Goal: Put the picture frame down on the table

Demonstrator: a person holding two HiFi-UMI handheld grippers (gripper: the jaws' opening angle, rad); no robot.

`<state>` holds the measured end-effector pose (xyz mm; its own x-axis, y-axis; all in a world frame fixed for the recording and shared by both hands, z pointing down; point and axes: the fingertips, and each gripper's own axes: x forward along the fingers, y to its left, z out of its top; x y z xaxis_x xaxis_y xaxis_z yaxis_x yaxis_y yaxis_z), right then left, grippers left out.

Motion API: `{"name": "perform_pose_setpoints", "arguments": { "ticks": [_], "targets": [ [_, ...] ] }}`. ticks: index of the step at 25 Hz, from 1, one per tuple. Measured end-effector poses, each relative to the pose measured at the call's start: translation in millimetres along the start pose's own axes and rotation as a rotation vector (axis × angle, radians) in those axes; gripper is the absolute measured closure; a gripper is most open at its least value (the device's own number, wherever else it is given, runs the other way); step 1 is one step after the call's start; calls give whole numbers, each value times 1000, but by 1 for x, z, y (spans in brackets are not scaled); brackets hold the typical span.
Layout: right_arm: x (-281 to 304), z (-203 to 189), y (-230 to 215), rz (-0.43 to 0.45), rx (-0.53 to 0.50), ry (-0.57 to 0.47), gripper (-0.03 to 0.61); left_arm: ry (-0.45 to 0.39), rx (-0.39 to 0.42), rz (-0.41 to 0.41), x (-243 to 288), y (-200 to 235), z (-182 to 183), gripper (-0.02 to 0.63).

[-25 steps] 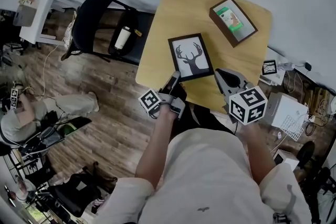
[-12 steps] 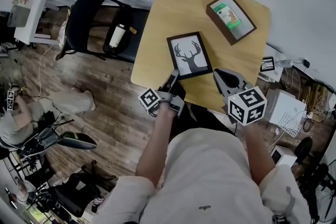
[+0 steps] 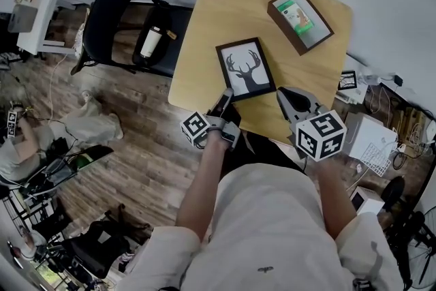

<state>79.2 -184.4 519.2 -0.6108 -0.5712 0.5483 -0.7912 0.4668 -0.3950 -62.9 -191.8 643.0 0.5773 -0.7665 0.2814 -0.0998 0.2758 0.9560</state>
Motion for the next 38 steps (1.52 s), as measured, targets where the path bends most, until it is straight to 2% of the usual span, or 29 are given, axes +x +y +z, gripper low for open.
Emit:
{"name": "perform_pose_setpoints", "arguments": {
  "ticks": [22, 30, 38],
  "targets": [
    [4, -14, 1, -3, 21, 20, 580, 3, 223, 147, -1, 16, 10, 543],
    [2, -13, -3, -11, 22, 20, 580, -10, 256, 182, -1, 21, 12, 540],
    [-2, -17, -8, -21, 30, 22, 580, -13, 322, 231, 1, 27, 16, 540]
  ]
}}
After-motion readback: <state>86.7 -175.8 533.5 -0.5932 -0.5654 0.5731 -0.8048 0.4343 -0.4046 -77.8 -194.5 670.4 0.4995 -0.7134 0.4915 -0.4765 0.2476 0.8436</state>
